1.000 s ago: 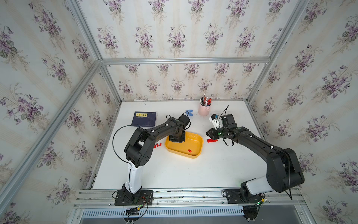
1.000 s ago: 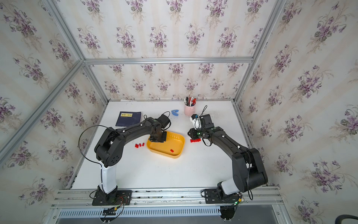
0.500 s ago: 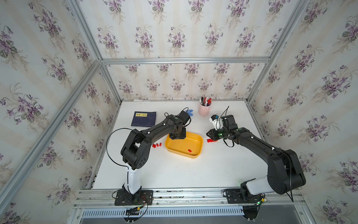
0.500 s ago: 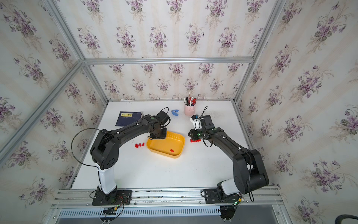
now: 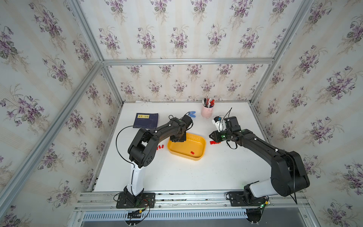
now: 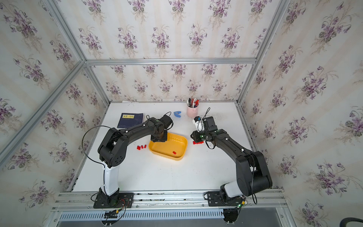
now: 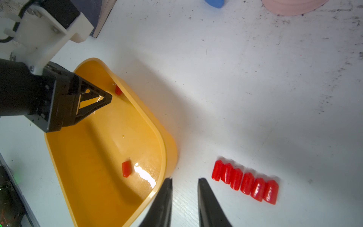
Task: Take the screw protection sleeves out of the storage box
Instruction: Adjust the screw protection sleeve in the storage box.
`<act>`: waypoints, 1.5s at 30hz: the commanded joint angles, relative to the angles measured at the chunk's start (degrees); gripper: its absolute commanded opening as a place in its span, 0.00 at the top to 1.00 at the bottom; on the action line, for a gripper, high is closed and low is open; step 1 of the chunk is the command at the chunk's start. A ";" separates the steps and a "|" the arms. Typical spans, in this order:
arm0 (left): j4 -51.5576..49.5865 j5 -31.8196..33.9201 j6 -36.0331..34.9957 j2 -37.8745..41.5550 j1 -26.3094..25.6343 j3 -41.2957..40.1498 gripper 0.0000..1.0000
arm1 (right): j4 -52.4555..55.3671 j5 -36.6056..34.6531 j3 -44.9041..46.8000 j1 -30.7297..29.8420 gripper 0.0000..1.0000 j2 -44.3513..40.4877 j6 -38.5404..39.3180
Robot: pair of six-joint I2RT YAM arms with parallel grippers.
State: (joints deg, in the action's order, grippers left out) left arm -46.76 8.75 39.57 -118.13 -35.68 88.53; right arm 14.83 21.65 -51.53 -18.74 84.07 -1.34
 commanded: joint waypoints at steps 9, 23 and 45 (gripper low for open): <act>1.78 2.71 -0.80 -3.34 0.60 2.35 0.67 | -0.85 0.75 0.08 -0.07 0.72 0.44 0.57; 2.23 3.68 -2.20 -5.46 0.61 3.47 0.83 | -1.10 1.43 0.20 -0.02 0.72 0.76 0.40; -2.19 -13.06 -33.35 3.28 -0.67 1.03 0.84 | -1.42 1.80 -0.28 -0.11 0.72 -0.53 -1.17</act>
State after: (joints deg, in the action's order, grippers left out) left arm -45.28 0.12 15.35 -115.20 -36.16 88.44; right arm 14.76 23.20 -51.46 -18.85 84.03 -1.80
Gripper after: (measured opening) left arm 0.160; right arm 0.284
